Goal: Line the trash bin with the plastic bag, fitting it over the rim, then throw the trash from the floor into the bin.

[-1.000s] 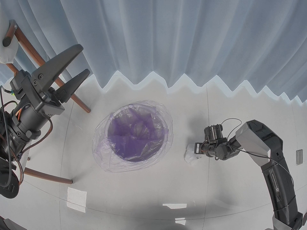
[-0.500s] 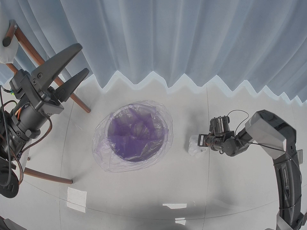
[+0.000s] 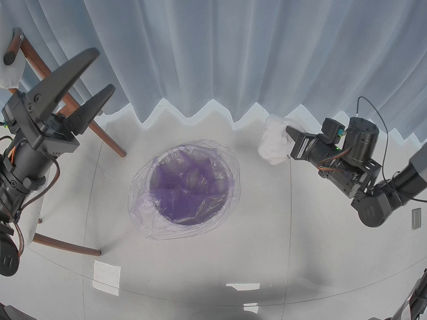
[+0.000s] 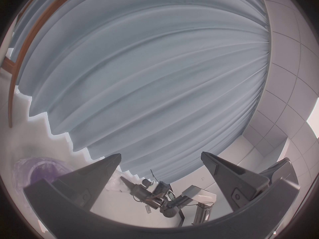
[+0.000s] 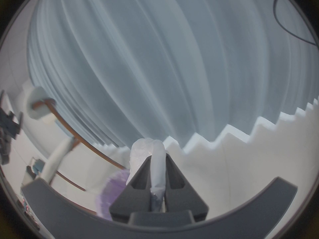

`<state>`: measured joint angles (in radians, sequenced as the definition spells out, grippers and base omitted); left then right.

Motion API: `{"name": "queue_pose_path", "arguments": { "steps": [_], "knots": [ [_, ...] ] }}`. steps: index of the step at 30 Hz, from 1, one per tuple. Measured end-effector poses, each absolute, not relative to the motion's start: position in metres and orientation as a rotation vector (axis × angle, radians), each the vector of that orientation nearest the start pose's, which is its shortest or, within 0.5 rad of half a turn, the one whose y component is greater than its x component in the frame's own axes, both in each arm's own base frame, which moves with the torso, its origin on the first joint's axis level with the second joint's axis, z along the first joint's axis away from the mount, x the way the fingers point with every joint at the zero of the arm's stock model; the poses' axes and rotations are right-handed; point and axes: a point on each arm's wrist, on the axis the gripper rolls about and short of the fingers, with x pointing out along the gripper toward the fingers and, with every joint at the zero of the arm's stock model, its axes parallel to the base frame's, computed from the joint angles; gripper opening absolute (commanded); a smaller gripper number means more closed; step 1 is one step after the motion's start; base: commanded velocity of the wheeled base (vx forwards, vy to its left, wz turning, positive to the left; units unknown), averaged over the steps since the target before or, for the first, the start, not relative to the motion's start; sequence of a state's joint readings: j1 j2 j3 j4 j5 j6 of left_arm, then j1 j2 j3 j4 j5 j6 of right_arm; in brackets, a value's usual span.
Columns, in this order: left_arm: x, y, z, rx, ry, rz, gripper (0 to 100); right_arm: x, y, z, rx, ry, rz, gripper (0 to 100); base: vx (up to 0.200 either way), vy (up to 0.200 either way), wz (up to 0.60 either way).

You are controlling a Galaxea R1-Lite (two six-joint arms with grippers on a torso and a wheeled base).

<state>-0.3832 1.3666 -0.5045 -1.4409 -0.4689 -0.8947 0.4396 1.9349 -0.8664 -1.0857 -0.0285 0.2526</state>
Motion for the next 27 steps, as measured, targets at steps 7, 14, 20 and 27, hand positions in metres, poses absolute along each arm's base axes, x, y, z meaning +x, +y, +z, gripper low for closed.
{"name": "queue_pose_path", "arguments": {
  "steps": [7, 14, 20, 27],
  "knots": [
    [0.165, -0.077, 0.279, -0.779, -0.201, -1.049, 100, 0.284, 0.173, 0.185, 0.295, -0.112, 0.586, 0, 0.0, 0.0, 0.0],
    [0.161, -0.075, 0.287, -0.771, -0.21, -1.051, 100, 0.301, 0.208, 0.175, 0.296, -0.167, 0.715, 0, 0.0, 0.0, 0.0],
    [0.169, -0.078, 0.287, -0.746, -0.168, -0.993, 100, 0.322, 0.24, 0.158, 0.311, -0.251, 0.772, 0, 0.0, 0.0, 0.0],
    [0.175, -0.089, 0.29, -0.687, -0.177, -0.897, 100, 0.336, 0.269, 0.121, 0.311, -0.252, 0.809, 0, 0.0, 0.0, 0.0]
  ]
}}
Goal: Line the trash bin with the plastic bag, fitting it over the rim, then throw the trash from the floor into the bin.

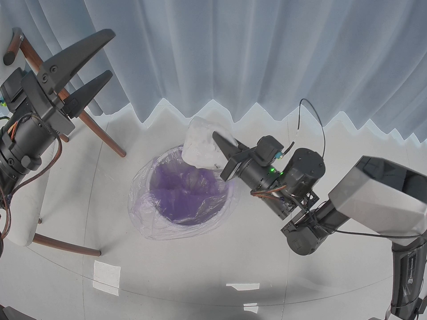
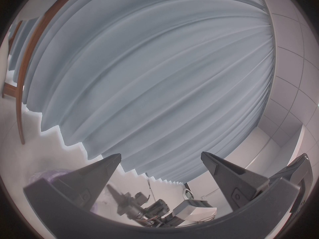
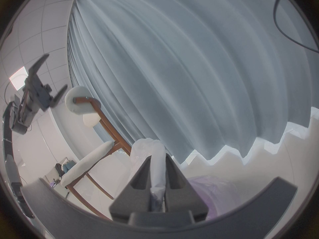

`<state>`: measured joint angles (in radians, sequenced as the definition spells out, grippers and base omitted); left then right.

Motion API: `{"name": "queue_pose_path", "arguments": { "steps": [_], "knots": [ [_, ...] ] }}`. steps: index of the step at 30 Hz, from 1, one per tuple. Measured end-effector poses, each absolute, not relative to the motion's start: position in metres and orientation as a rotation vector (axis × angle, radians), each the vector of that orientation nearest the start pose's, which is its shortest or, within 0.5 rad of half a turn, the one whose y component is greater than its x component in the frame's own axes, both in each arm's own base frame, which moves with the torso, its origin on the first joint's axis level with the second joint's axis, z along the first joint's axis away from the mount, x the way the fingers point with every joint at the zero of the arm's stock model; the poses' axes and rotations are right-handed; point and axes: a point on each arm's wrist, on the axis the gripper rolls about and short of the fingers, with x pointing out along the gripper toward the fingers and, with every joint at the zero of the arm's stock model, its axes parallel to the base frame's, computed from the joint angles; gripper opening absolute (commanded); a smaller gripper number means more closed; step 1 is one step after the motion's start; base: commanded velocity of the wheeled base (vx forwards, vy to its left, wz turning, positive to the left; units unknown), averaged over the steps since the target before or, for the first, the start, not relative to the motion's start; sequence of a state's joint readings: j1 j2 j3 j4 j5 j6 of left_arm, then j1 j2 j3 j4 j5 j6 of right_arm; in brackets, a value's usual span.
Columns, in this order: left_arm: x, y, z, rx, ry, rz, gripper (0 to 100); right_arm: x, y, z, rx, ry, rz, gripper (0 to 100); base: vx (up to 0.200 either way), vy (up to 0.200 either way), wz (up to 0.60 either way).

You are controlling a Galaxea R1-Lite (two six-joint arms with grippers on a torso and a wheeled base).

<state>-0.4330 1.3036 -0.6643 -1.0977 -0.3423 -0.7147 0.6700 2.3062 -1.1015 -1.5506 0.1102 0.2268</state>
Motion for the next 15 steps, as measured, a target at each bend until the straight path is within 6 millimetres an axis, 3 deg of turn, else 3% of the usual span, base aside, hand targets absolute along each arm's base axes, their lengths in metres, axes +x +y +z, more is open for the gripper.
{"name": "queue_pose_path", "arguments": {
  "steps": [8, 15],
  "knots": [
    [0.174, -0.098, 0.288, -0.674, -0.161, -0.924, 100, 0.351, 0.3, 0.101, 0.333, -0.288, 0.822, 0, 0.0, 0.0, 0.0],
    [0.172, -0.102, 0.283, -0.671, -0.137, -0.942, 100, 0.344, 0.328, 0.087, 0.355, -0.287, 0.858, 0, 0.0, 0.0, 0.0]
  ]
}}
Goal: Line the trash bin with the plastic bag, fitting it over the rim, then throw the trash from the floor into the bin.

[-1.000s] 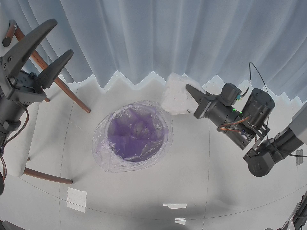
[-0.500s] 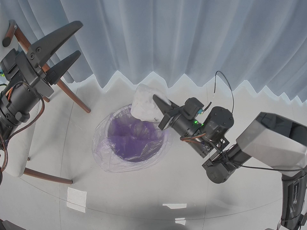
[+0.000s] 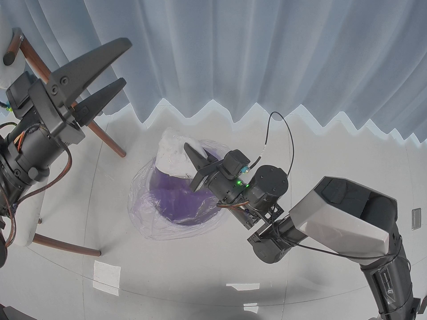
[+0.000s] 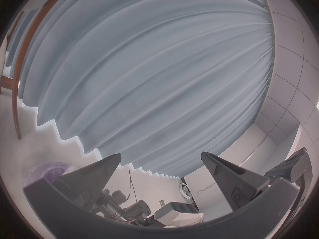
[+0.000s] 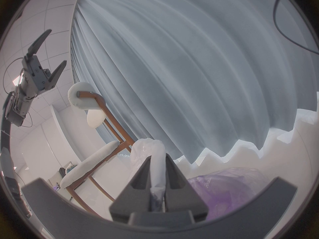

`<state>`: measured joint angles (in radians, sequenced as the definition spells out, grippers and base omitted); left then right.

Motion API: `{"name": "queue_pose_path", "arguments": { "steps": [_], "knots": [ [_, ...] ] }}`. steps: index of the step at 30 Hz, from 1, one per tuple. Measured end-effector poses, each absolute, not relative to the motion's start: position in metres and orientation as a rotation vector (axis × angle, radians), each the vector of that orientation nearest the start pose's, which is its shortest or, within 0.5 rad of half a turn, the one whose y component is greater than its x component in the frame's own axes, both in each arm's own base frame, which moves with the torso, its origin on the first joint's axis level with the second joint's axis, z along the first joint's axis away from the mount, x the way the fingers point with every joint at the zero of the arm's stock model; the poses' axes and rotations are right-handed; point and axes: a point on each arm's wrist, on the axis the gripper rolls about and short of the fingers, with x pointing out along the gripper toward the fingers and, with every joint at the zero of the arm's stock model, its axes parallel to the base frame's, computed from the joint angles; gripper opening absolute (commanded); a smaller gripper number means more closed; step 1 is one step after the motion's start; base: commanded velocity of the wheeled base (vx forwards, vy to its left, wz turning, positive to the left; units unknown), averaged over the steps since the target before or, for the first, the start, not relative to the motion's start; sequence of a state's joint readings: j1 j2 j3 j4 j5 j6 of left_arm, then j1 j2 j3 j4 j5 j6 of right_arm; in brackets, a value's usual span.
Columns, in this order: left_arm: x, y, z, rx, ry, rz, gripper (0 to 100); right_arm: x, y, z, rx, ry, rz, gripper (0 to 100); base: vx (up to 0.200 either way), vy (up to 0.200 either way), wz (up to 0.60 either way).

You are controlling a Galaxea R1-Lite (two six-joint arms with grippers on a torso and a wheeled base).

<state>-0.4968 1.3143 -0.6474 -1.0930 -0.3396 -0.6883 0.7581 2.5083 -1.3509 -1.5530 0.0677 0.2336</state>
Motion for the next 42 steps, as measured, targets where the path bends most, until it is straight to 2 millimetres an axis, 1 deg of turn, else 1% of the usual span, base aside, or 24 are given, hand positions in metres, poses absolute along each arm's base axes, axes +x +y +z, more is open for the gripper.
{"name": "queue_pose_path", "arguments": {
  "steps": [7, 8, 29, 32, 34, 37, 39, 42],
  "knots": [
    [0.171, -0.104, 0.282, -0.673, -0.129, -0.953, 100, 0.345, 0.334, 0.082, 0.359, -0.288, 0.863, 0, 0.0, 0.0, 0.0],
    [0.171, -0.105, 0.282, -0.672, -0.13, -0.955, 100, 0.345, 0.335, 0.082, 0.36, -0.288, 0.864, 100, 0.0, 0.0, 0.0],
    [0.169, -0.107, 0.278, -0.672, -0.115, -0.967, 100, 0.347, 0.338, 0.081, 0.366, -0.302, 0.866, 100, 0.0, 0.0, 0.0],
    [0.168, -0.107, 0.279, -0.666, -0.122, -0.967, 100, 0.347, 0.337, 0.084, 0.366, -0.306, 0.859, 100, 0.0, 0.0, 0.0],
    [0.167, -0.106, 0.28, -0.651, -0.134, -0.966, 100, 0.346, 0.335, 0.089, 0.372, -0.313, 0.847, 100, 0.0, 0.0, 0.0],
    [0.164, -0.104, 0.283, -0.612, -0.167, -0.961, 100, 0.343, 0.327, 0.107, 0.382, -0.331, 0.829, 100, 0.0, 0.0, 0.0],
    [0.162, -0.102, 0.284, -0.571, -0.198, -0.948, 100, 0.338, 0.317, 0.124, 0.387, -0.347, 0.821, 100, 0.0, 0.0, 0.0],
    [0.158, -0.097, 0.286, -0.512, -0.248, -0.916, 100, 0.327, 0.296, 0.152, 0.381, -0.345, 0.807, 100, 0.0, 0.0, 0.0]
  ]
}}
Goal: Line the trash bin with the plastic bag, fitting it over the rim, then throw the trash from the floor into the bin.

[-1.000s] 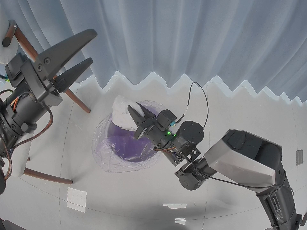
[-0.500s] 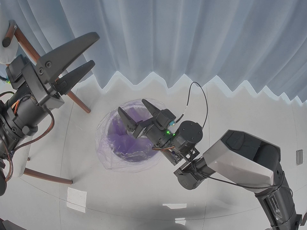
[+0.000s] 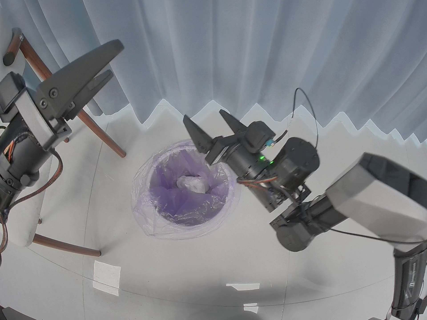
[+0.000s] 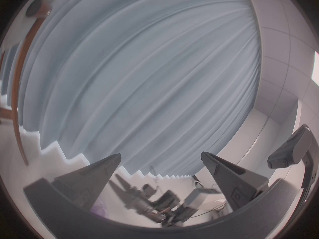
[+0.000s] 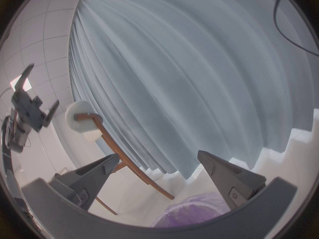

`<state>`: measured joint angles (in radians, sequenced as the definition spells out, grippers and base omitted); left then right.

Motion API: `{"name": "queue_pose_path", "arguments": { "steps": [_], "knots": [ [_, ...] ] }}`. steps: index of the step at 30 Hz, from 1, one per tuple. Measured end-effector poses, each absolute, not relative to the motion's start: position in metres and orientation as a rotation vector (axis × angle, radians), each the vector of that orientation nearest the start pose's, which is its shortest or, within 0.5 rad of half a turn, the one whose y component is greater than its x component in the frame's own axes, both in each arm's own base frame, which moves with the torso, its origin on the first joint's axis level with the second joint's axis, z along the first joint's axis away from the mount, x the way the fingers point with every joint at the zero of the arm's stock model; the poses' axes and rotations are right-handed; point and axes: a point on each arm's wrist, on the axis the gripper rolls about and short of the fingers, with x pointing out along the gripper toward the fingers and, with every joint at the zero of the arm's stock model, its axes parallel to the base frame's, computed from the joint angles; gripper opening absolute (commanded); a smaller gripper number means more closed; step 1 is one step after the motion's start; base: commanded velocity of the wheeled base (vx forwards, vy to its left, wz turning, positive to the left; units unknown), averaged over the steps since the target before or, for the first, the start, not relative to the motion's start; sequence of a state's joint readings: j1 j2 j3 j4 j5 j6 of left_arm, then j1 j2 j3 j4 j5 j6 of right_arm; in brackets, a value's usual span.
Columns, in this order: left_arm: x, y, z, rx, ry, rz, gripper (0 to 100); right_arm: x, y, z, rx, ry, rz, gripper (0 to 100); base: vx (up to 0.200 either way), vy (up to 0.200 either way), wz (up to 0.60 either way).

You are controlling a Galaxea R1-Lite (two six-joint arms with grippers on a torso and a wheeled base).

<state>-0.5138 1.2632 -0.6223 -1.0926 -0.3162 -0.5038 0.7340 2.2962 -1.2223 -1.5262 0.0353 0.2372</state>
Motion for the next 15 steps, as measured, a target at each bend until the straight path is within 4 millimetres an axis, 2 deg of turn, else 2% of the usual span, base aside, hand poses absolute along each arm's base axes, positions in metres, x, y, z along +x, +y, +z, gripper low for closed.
{"name": "queue_pose_path", "arguments": {
  "steps": [6, 15],
  "knots": [
    [0.148, -0.088, 0.291, -0.431, -0.306, -0.857, 100, 0.299, 0.244, 0.202, 0.338, -0.306, 0.753, 100, 0.0, 0.0, 0.0],
    [0.122, -0.069, 0.296, -0.357, -0.27, -0.728, 100, 0.242, 0.148, 0.265, 0.269, -0.226, 0.618, 100, 0.0, 0.0, 0.0]
  ]
}}
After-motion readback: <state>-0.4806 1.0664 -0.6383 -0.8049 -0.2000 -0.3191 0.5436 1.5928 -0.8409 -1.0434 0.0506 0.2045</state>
